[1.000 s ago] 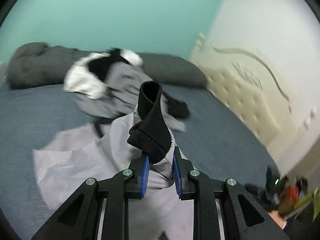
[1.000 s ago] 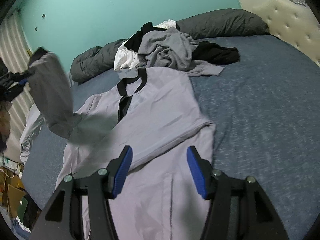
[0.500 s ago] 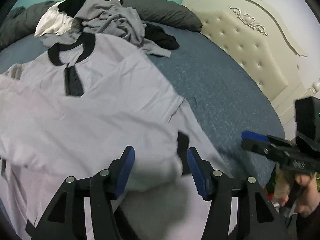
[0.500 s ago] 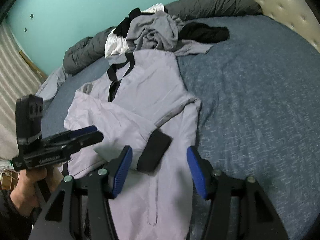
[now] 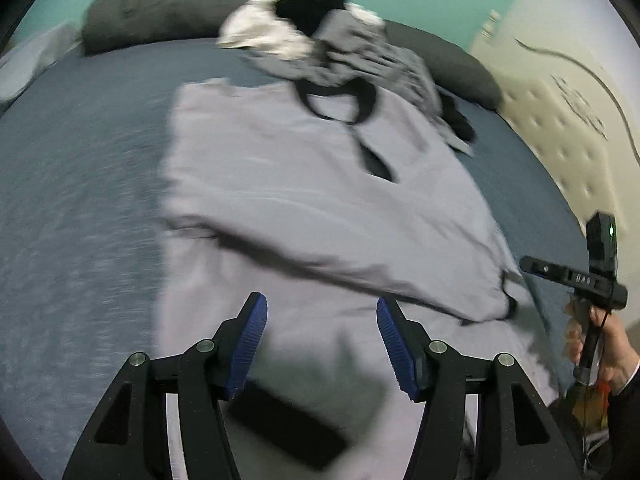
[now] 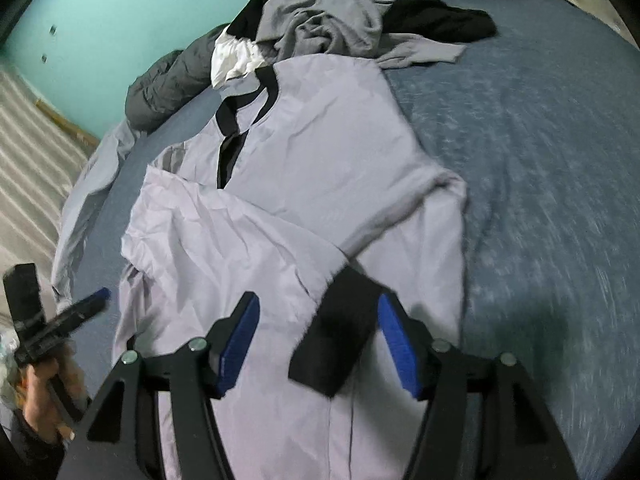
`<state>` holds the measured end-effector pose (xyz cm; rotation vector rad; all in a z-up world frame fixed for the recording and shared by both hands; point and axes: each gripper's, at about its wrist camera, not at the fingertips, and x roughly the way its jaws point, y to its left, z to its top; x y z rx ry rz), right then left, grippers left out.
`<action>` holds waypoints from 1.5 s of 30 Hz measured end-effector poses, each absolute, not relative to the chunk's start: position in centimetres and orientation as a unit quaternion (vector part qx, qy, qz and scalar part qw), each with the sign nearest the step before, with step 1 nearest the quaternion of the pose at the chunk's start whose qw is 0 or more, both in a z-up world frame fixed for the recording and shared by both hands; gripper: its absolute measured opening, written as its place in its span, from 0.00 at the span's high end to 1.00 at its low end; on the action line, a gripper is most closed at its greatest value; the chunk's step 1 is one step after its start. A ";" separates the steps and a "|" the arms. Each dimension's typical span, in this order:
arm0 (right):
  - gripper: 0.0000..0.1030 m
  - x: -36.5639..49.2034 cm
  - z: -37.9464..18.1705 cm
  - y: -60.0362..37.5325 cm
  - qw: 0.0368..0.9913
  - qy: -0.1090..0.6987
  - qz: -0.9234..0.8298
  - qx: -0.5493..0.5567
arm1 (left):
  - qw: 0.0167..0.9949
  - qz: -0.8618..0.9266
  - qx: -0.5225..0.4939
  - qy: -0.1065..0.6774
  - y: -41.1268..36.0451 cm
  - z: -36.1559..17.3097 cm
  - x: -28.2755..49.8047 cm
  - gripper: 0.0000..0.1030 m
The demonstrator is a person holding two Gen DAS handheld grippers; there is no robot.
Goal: Fold clothes
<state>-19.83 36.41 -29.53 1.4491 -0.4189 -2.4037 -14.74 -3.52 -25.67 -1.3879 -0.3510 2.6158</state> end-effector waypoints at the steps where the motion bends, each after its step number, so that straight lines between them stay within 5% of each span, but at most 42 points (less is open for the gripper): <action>1: 0.39 -20.3 -29.8 36.0 0.151 -0.133 -0.839 0.505 | 0.070 0.876 -0.462 -0.122 -4.7 -25.7 -14.5 0.40; 8: 0.40 -22.8 -33.4 35.0 0.156 -0.075 -0.825 0.538 | 0.024 0.879 -0.454 -0.143 -10.5 -26.7 -13.8 0.40; 15: 0.81 -20.6 -32.5 34.8 0.177 -0.049 -0.834 0.521 | -0.002 0.876 -0.463 -0.137 -12.5 -28.7 -15.0 0.40; 18: 0.88 -19.2 -30.9 34.6 0.182 -0.040 -0.839 0.511 | -0.008 0.874 -0.466 -0.139 -13.0 -29.6 -15.6 0.40; 24: 0.91 -16.1 -28.3 35.9 0.197 -0.123 -0.834 0.500 | -0.018 0.877 -0.466 -0.118 -13.3 -30.6 -17.4 0.40; 34: 0.91 -15.5 -33.5 37.0 0.148 -0.177 -0.797 0.559 | 0.018 0.878 -0.476 -0.045 -11.5 -30.7 -21.2 0.41; 40: 0.91 -15.8 -33.1 36.7 0.171 -0.191 -0.783 0.567 | 0.043 0.878 -0.476 -0.016 -10.8 -30.9 -22.9 0.89; 45: 0.91 -15.6 -32.8 37.3 0.181 -0.211 -0.773 0.570 | 0.031 0.899 -0.436 -0.034 -12.0 -29.1 -22.3 0.98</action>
